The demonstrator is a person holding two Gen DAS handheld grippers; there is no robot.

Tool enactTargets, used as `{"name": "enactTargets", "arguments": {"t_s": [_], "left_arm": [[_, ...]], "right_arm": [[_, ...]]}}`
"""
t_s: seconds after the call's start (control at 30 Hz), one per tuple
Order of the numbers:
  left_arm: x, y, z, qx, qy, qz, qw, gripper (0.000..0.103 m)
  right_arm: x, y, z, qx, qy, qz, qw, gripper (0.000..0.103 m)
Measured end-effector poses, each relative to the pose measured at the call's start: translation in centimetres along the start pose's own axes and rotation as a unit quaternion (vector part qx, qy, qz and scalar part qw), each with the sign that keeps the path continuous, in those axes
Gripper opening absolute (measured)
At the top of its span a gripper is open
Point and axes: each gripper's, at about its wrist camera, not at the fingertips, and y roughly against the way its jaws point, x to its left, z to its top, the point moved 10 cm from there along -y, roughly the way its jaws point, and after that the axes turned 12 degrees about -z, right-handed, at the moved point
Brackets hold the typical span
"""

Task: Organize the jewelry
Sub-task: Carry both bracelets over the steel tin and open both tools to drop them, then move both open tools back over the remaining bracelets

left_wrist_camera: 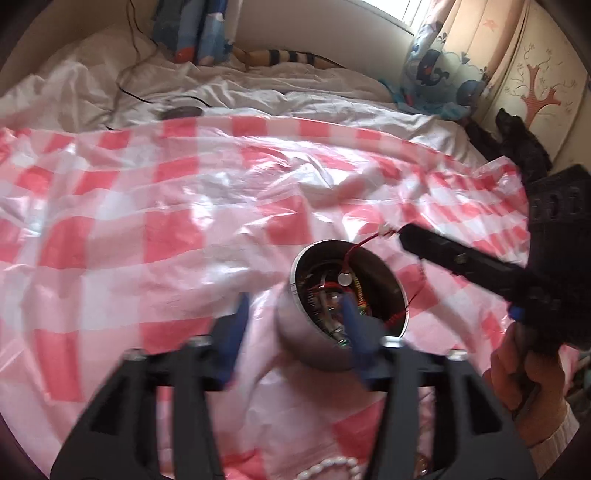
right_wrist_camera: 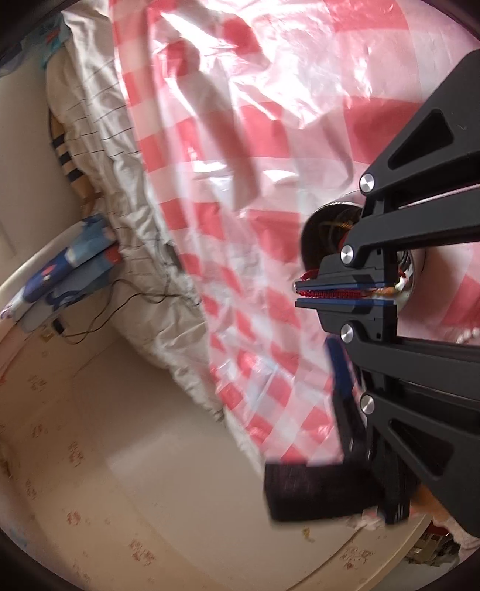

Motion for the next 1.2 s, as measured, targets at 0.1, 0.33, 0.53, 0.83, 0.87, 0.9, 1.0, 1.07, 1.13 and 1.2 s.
{"name": "enactTargets", "arguments": {"t_s": [0.1, 0.33, 0.53, 0.83, 0.87, 0.9, 1.0, 1.07, 1.13, 1.2], "left_arm": [[0.4, 1.7, -0.7, -0.001, -0.004, 0.007, 1.0, 0.056], [0.5, 4.6, -5.2, 0.022, -0.022, 0.024, 0.9992, 0.061], [-2.7, 5.2, -10.2, 0.05, -0.061, -0.026, 0.9965, 0.061], [-5.9, 3.4, -14.9, 0.092, -0.102, -0.066, 0.9884, 0.06], [-5.9, 3.3, -15.1, 0.093, -0.101, -0.069, 0.9881, 0.059], [-5.9, 3.2, -15.2, 0.094, -0.1, -0.072, 0.9879, 0.058], [-5.7, 2.7, -15.4, 0.1, -0.093, -0.077, 0.9876, 0.056], [-5.6, 2.4, -15.4, 0.104, -0.087, -0.081, 0.9874, 0.051], [-5.6, 2.2, -15.3, 0.105, -0.082, -0.088, 0.9872, 0.03], [-5.5, 2.1, -15.2, 0.106, -0.079, -0.087, 0.9873, 0.01]], "right_arm": [[-0.6, -1.9, -1.7, 0.032, 0.038, -0.052, 0.997, 0.004], [-1.2, 0.1, -2.6, 0.009, 0.109, -0.138, 0.984, 0.048], [-0.5, 5.5, -4.5, -0.019, 0.142, -0.155, 0.977, 0.059], [0.8, 8.1, -15.5, 0.084, 0.152, -0.127, 0.977, 0.025], [1.1, 7.9, -15.9, 0.09, 0.157, -0.126, 0.975, 0.022], [1.4, 7.6, -16.3, 0.097, 0.162, -0.127, 0.974, 0.022], [1.5, 6.9, -17.4, 0.117, 0.162, -0.121, 0.972, 0.014], [1.3, 6.5, -18.0, 0.128, 0.155, -0.113, 0.973, 0.01], [1.4, 6.4, -18.2, 0.131, 0.151, -0.105, 0.974, 0.01], [1.5, 6.6, -18.1, 0.129, 0.146, -0.098, 0.976, 0.008]]}}
